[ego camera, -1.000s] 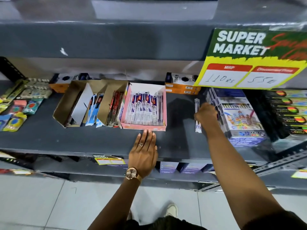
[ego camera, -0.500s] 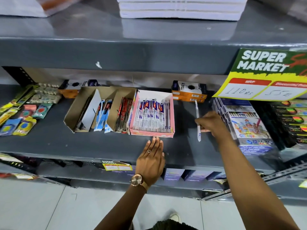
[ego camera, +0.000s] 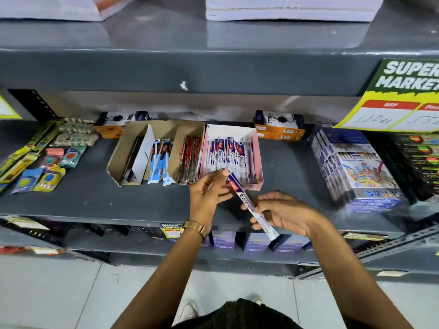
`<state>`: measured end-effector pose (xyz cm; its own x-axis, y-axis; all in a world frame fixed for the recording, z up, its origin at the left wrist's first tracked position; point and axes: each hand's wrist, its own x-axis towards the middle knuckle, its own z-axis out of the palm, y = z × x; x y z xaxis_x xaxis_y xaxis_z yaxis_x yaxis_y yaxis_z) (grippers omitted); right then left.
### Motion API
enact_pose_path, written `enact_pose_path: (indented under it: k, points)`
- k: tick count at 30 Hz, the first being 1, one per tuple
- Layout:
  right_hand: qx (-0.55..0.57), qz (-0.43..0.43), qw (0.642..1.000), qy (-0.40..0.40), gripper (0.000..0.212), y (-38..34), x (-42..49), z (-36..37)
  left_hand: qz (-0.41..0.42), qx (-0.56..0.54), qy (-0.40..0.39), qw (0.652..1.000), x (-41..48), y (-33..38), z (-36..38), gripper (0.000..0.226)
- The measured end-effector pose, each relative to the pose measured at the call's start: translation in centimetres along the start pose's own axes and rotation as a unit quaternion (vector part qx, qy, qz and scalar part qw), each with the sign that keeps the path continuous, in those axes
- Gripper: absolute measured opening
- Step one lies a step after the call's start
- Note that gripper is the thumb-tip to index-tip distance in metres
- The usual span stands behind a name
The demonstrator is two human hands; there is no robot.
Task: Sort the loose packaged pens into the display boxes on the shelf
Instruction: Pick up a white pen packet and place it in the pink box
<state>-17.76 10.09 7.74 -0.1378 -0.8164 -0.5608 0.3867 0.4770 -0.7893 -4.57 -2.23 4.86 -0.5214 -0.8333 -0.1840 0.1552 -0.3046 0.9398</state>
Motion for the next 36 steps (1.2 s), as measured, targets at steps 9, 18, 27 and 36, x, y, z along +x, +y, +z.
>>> enact_pose_path:
  k: [9, 18, 27, 36]
  points:
    - [-0.053, -0.020, 0.998, 0.035, 0.010, 0.9, 0.2, 2.1, -0.034, 0.005, -0.023, 0.999, 0.1, 0.8, -2.3, 0.018]
    - [-0.133, -0.096, 0.984, 0.066, 0.020, 0.6, 1.3, 2.9, -0.021, 0.011, -0.053, 0.998, 0.5, 1.2, -2.4, 0.018]
    - [-0.136, -0.093, 0.984, 0.071, 0.023, 0.8, 1.7, 3.0, -0.026, 0.010, -0.024, 0.999, 1.3, 1.0, -1.9, 0.024]
    - [-0.128, -0.029, 0.991, 0.021, 0.013, 1.1, 1.9, 3.5, -0.013, -0.016, 0.029, 0.999, 2.7, 1.6, -2.9, 0.027]
